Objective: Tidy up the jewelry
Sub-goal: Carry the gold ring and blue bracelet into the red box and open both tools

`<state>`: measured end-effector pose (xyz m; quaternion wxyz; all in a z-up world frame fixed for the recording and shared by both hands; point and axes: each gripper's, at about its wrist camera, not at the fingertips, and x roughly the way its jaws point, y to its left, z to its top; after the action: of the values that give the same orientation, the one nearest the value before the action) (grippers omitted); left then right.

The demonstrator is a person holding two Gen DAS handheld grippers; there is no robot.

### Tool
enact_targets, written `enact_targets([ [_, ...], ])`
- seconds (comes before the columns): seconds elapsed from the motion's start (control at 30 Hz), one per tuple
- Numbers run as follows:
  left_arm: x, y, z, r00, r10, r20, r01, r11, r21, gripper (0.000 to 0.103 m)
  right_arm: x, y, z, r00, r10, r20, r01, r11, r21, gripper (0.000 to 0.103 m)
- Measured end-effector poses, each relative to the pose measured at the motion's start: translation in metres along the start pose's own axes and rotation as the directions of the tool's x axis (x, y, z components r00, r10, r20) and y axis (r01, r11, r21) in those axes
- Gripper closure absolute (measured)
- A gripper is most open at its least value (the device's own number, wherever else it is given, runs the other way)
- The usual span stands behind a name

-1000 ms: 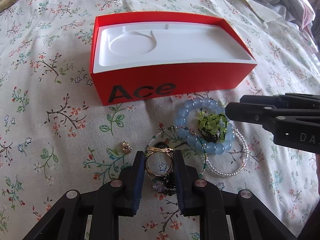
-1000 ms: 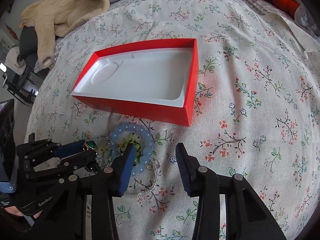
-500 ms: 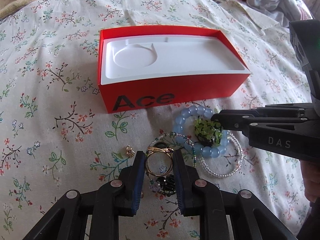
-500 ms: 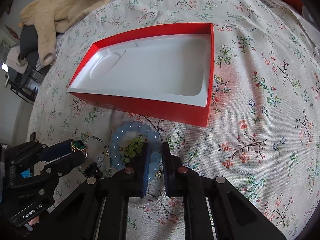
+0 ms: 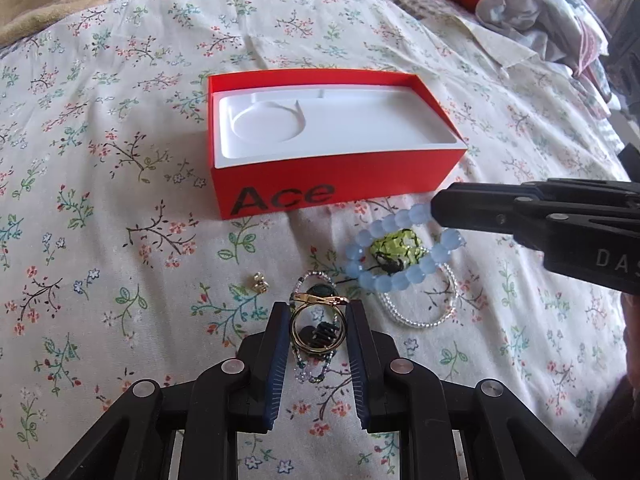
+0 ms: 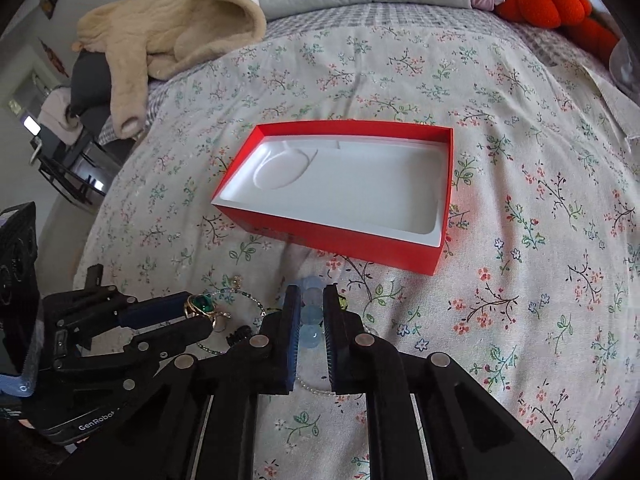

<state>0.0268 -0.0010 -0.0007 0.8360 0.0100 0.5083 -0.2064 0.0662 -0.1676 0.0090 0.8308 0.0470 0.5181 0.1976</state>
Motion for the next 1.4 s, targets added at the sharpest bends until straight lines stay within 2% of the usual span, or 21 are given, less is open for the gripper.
enact_targets([
  [0.1, 0.002, 0.012, -0.002, 0.997, 0.075, -0.022, -0.075, 0.997, -0.034, 0.079, -0.008, 0.006, -0.001, 1.0, 0.005, 0.018, -0.005, 1.0, -0.008, 0.091],
  [0.17, 0.003, 0.025, -0.004, 0.995, 0.096, -0.035, -0.098, 0.993, -0.065, 0.075, -0.013, 0.007, -0.002, 1.0, 0.008, 0.029, -0.008, 1.0, -0.01, 0.091],
  [0.3, -0.003, 0.042, -0.005, 0.996, 0.087, -0.028, -0.089, 0.99, -0.11, 0.067, -0.022, 0.007, -0.003, 0.999, 0.012, 0.048, -0.012, 1.0, -0.01, 0.091],
  [0.4, -0.004, 0.047, -0.004, 0.998, 0.053, -0.03, -0.056, 0.991, -0.124, 0.066, -0.029, 0.006, -0.002, 0.998, 0.019, 0.063, -0.018, 1.0, -0.007, 0.091],
  [0.47, 0.0, 0.049, -0.004, 0.997, 0.062, -0.048, -0.068, 0.99, -0.124, 0.066, -0.033, 0.006, -0.002, 0.997, 0.021, 0.075, -0.021, 1.0, -0.008, 0.091],
  [0.63, 0.025, 0.05, -0.01, 0.982, 0.146, -0.119, -0.155, 0.986, -0.068, 0.066, -0.034, 0.003, -0.001, 0.997, 0.009, 0.077, -0.009, 1.0, 0.0, 0.091],
  [0.8, 0.042, 0.046, -0.013, 0.971, 0.19, -0.145, -0.195, 0.981, -0.022, 0.066, -0.033, -0.001, -0.001, 0.997, 0.003, 0.074, -0.003, 1.0, 0.006, 0.091],
  [0.9, 0.046, 0.044, -0.011, 0.969, 0.203, -0.138, -0.205, 0.979, -0.004, 0.075, -0.034, 0.0, 0.0, 0.997, 0.002, 0.077, -0.002, 1.0, 0.003, 0.091],
  [1.1, 0.036, 0.037, -0.001, 0.977, 0.187, -0.102, -0.188, 0.982, 0.003, 0.075, -0.037, -0.001, 0.0, 0.997, 0.003, 0.081, -0.003, 1.0, -0.005, 0.091],
  [1.27, 0.012, 0.027, 0.018, 0.988, 0.156, -0.018, -0.156, 0.988, -0.003, 0.075, -0.048, -0.001, 0.006, 0.994, 0.004, 0.113, -0.005, 1.0, 0.002, 0.091],
  [1.4, 0.0, 0.022, 0.034, 0.989, 0.14, 0.043, -0.14, 0.99, -0.009, 0.075, -0.06, 0.0, 0.016, 0.988, 0.001, 0.153, -0.002, 1.0, 0.007, 0.091],
])
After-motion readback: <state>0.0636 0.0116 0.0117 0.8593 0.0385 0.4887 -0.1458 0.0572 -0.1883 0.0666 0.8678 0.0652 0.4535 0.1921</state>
